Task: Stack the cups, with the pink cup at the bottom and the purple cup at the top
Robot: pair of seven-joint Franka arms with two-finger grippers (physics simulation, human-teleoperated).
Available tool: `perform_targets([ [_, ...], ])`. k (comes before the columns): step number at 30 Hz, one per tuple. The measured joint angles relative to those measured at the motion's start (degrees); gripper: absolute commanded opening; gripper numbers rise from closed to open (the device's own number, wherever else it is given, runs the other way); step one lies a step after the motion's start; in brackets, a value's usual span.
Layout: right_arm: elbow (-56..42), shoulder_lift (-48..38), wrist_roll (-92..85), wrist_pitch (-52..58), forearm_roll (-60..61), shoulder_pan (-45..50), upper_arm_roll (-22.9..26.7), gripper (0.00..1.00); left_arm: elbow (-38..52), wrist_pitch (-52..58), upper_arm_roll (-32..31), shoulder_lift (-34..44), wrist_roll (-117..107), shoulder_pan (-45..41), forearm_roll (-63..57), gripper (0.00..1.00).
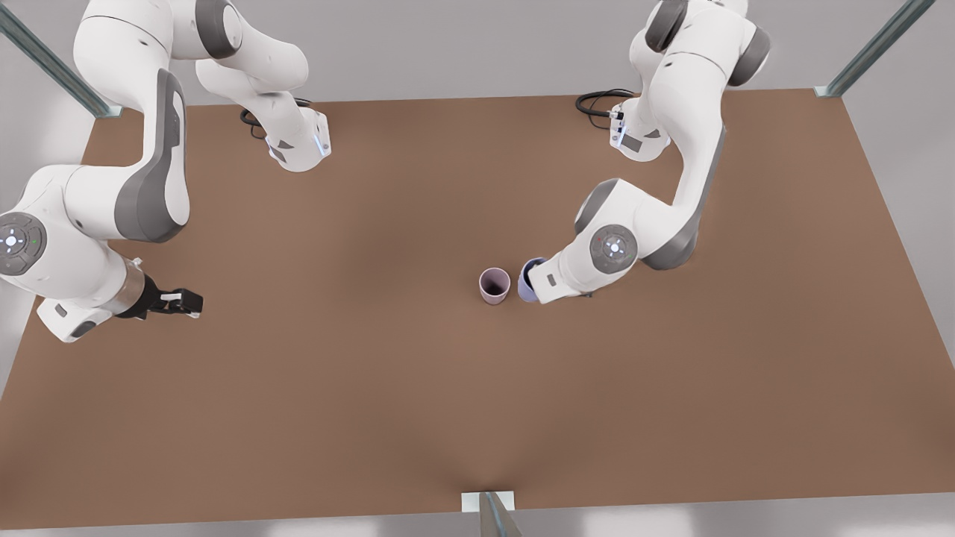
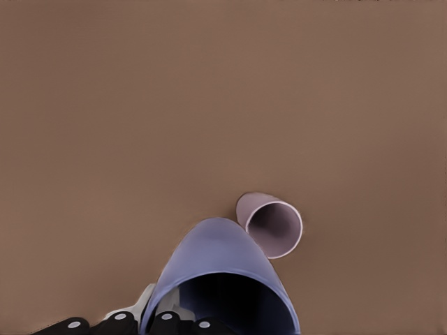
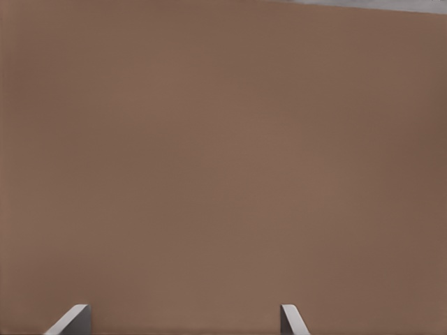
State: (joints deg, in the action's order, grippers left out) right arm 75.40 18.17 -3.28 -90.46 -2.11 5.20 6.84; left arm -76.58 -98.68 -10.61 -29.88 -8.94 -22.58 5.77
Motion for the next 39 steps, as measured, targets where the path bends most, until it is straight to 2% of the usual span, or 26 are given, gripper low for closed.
perform_targets([
  [11, -0.03, 0.01, -3.00, -0.12, 0.04, -0.01, 0.00, 1.00, 0.82, 2.40, -0.27, -2.67, -20.94, -5.27, 1.47, 0.21],
  [21, -0.04, 0.00, -4.51, -0.13, 0.05, -0.02, 0.00, 1.00, 0.42, -2.03, -0.27, -3.32, -31.99, -5.42, 1.65, 0.21],
  [39, 0.03, 0.01, -5.83, -0.10, 0.04, -0.10, 0.09, 1.00, -7.30, -6.46, -1.06, -1.72, -40.87, -5.65, 1.07, 0.21],
])
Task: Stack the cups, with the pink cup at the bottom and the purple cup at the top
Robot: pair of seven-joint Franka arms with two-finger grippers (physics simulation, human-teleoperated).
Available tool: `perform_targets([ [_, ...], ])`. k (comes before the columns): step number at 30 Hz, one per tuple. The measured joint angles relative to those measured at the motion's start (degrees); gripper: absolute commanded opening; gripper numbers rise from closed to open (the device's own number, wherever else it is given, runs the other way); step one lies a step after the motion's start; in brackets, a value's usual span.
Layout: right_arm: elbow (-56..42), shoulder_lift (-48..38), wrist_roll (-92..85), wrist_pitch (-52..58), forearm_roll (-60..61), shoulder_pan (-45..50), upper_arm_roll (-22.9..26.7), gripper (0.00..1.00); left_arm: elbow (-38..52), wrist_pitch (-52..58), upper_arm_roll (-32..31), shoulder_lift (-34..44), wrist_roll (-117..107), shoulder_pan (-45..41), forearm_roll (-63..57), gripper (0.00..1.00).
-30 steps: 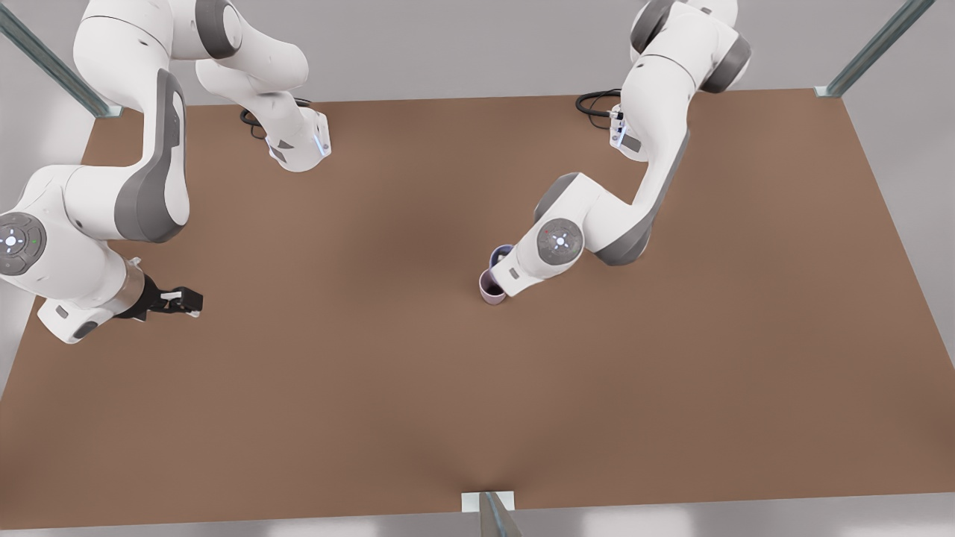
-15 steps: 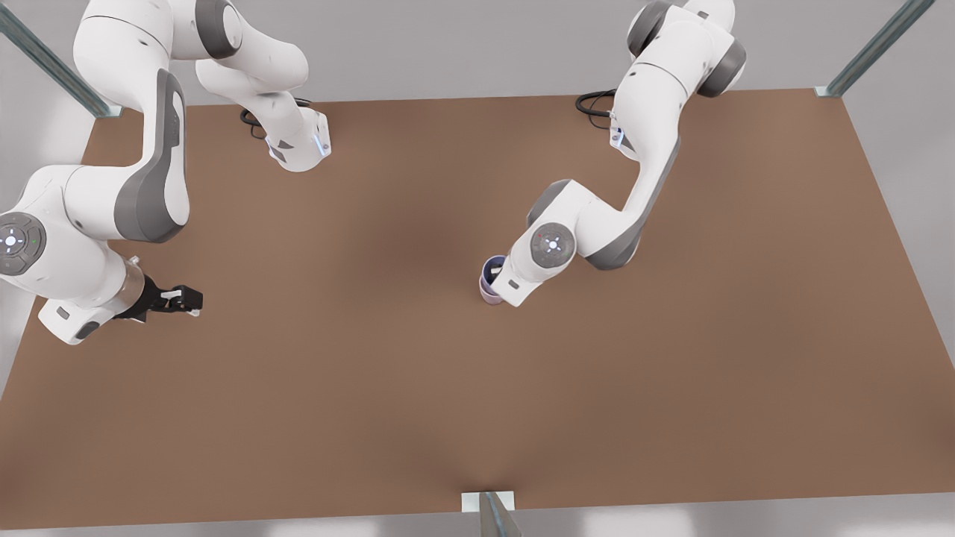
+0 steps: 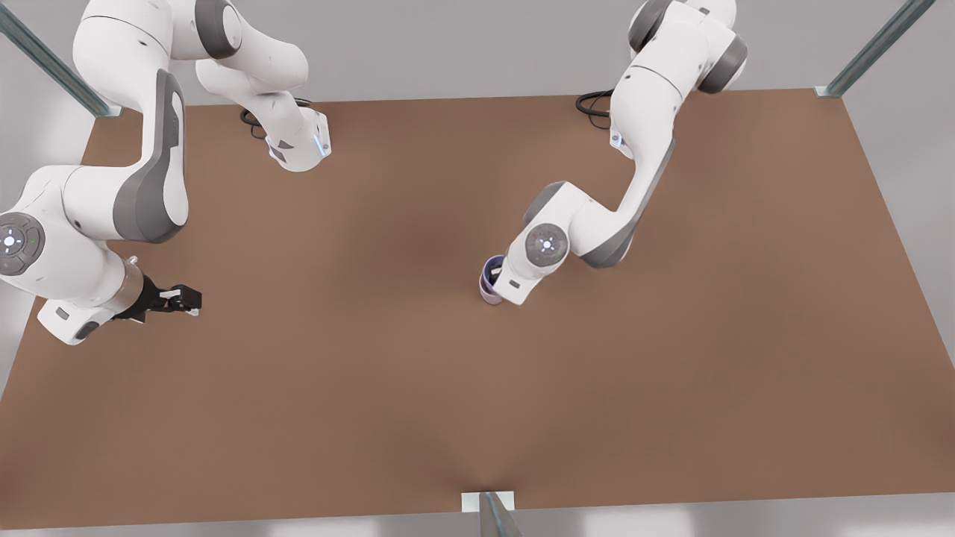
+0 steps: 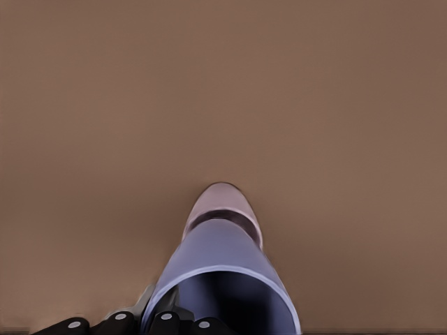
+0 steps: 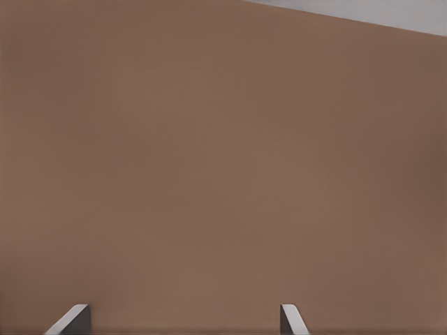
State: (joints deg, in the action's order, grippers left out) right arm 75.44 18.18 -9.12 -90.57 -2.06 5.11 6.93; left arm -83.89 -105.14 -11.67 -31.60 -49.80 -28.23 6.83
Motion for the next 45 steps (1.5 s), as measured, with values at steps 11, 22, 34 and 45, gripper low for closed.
perform_targets([
  [11, 0.00, 0.00, -0.36, 0.01, -0.01, -0.01, 0.00, 1.00, -1.84, -1.98, -0.35, -0.18, -2.31, -0.42, -0.09, 0.21],
  [22, -0.03, 0.00, -0.56, 0.01, 0.00, -0.01, 0.00, 1.00, -3.40, -4.81, -0.35, -0.67, -3.57, -0.63, -0.14, 0.21],
  [34, 0.00, 0.00, -0.67, 0.01, 0.00, -0.01, 0.00, 1.00, -4.40, -6.83, -0.25, -0.44, -3.48, -0.78, 0.52, 1.00],
  [45, 0.00, 0.00, -0.73, 0.01, 0.00, -0.01, -0.01, 1.00, -4.30, -6.22, -0.26, 0.21, -3.74, -0.50, -0.07, 1.00],
])
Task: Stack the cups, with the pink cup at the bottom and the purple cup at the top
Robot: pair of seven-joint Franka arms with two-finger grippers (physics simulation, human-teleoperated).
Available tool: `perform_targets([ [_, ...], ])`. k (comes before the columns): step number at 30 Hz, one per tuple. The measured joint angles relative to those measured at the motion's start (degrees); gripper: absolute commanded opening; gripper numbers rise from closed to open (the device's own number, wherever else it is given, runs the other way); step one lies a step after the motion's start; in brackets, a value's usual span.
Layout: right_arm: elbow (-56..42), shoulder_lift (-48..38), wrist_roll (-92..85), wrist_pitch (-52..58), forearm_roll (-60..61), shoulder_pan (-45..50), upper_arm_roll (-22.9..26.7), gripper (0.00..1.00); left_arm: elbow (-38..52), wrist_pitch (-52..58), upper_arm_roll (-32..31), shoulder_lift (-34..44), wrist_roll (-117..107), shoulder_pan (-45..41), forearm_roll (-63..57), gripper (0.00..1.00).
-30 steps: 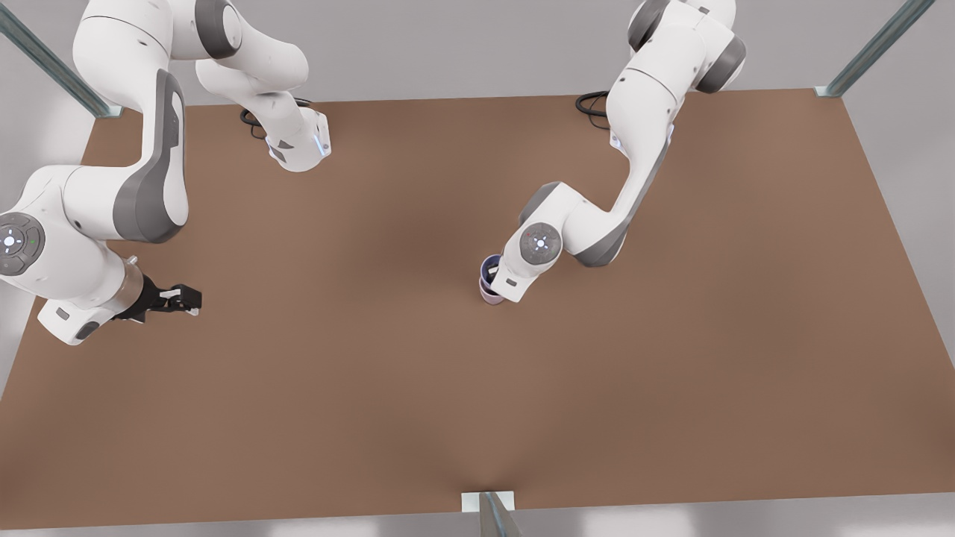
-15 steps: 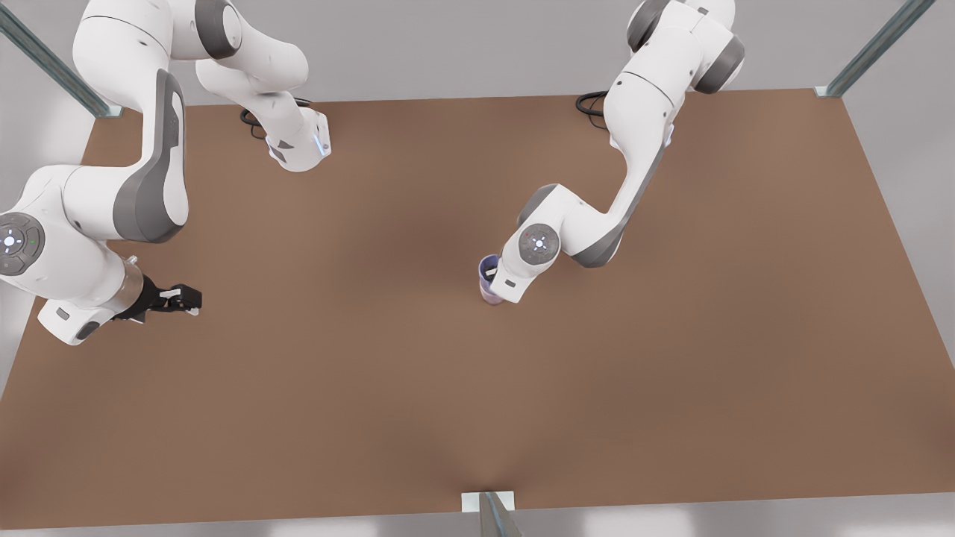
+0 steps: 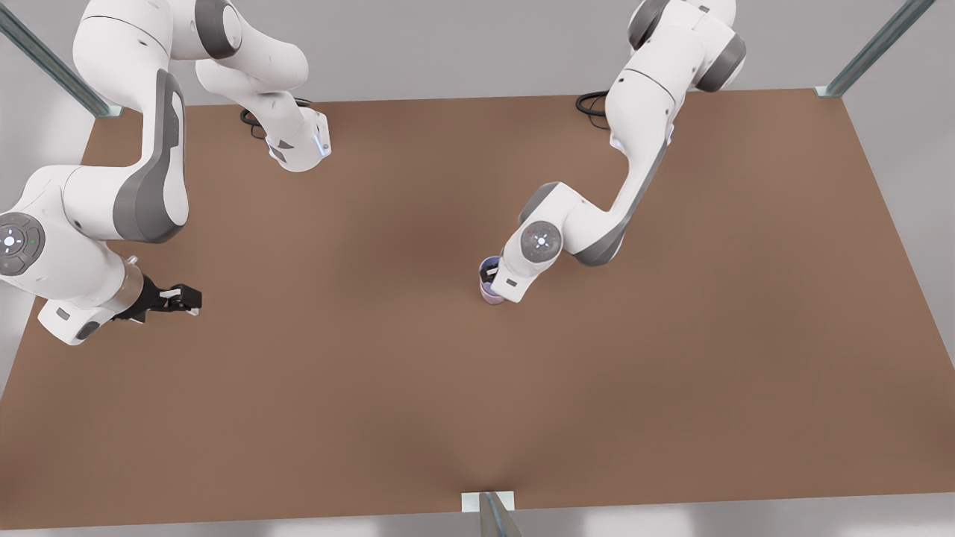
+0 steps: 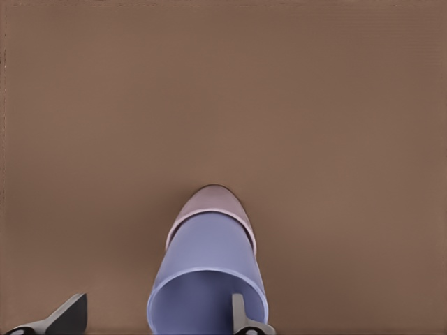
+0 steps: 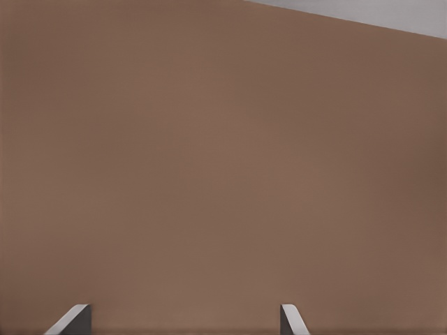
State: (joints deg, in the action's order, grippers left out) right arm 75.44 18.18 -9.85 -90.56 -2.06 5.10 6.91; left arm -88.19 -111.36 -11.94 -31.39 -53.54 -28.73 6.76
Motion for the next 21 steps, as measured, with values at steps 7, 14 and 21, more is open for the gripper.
perform_targets([
  [7, 0.00, 0.00, -0.02, 0.00, 0.00, 0.01, -0.02, 1.00, 17.14, 17.16, 18.31, 5.86, 6.07, 7.62, -1.01, 1.00],
  [14, 0.00, 0.00, -0.02, -0.01, 0.00, 0.08, -0.07, 1.00, 6.45, 23.37, 22.11, 16.66, 22.28, 15.13, -6.05, 1.00],
  [21, 0.00, 0.00, -0.01, -0.06, 0.02, 0.09, -0.08, 1.00, 6.83, 25.17, 21.93, 15.53, 34.14, 15.18, -7.32, 1.00],
])
